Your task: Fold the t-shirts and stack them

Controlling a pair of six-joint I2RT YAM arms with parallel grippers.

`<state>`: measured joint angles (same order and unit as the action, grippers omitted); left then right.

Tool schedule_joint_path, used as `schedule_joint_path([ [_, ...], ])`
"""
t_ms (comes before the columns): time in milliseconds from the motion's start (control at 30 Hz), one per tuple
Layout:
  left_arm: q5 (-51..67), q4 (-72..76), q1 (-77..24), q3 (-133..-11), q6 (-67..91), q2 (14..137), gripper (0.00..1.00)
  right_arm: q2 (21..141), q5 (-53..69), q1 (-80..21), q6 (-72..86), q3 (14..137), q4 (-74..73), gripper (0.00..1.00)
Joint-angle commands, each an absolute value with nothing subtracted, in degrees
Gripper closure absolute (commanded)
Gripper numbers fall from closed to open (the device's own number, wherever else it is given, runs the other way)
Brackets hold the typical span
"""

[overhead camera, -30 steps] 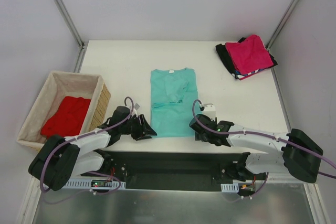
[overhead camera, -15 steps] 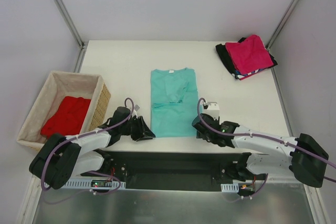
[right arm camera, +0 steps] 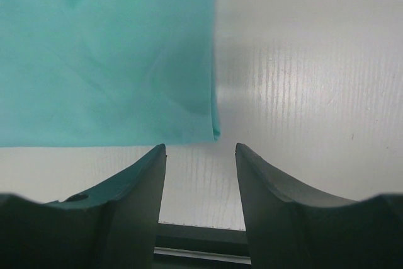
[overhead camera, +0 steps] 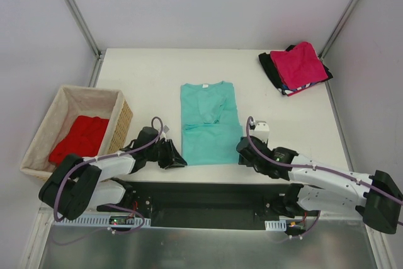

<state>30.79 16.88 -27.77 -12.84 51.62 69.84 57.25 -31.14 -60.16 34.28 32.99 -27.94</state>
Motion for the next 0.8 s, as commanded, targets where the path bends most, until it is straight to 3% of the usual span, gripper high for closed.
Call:
schedule_joint_path([
  [0, 25.84, 14.06, -28.04, -13.53, 48.96, 71.98, 0.82, 55.2, -32.78, -60.38, 33.75, 34.98, -30.24, 0.48],
  [267, 25.4, 14.06, -27.95, -14.41, 48.69, 73.39, 0.97, 55.2, -32.0, -60.29, 33.92, 34.9, -29.71, 0.48],
  [533, 25.75, 13.45, -27.95, -14.24, 48.51, 72.69, 0.99, 52.57, -29.8, -60.29, 37.43, 27.7, -20.76, 0.48],
  [633, 25.84, 13.36, -27.95, -14.41, 48.51, 72.33, 0.99, 45.2, -29.18, -60.29, 37.79, 20.32, -13.02, 0.48],
  [767, 25.93, 13.36, -27.95, -14.41, 48.43, 72.33, 0.99, 36.85, -30.59, -60.21, 38.23, 16.53, -13.62, 0.48],
])
